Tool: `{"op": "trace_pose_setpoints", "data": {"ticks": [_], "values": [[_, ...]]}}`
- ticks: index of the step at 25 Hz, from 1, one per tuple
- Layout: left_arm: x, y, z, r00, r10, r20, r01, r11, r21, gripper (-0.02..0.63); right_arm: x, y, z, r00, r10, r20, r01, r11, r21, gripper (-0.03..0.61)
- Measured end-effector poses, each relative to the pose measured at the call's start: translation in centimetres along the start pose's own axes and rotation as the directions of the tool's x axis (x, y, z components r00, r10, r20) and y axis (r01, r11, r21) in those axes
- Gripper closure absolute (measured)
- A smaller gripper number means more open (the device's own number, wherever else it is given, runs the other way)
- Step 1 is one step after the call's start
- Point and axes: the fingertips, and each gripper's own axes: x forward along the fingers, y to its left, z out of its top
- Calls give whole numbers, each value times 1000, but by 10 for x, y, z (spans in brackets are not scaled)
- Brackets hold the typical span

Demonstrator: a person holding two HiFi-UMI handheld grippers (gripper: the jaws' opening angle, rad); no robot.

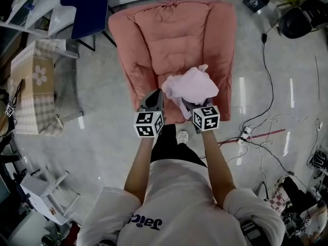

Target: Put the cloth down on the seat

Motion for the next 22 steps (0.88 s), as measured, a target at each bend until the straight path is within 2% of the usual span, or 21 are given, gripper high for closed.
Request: {"op": "trace_pose_setpoints", "data": {"ticks": [3,6,10,14,17,22], "values": [[27,20,-31,998,2,-67,-2,1000,-11,598,42,-14,-49,992,9,-123,-2,999,52,276],[53,36,-61,992,1,-128,-4,1000,-25,599,82,-30,-95,972,25,-232,-2,995,98,272],[85,58,-90,984,-1,-178,-7,999,-45,598,137,-53,-147,932,35,-361,27,986,164,264],[108,80,-123,978,-5,-210,-11,997,-78,598,184,-64,-207,877,67,-475,62,966,250,253],[121,93,-152,970,-4,-243,-22,994,-104,598,207,-69,-245,843,101,-529,53,962,268,235],[135,101,-180,960,-20,-280,-8,995,-100,598,233,-93,-266,842,75,-534,72,965,251,201]]}}
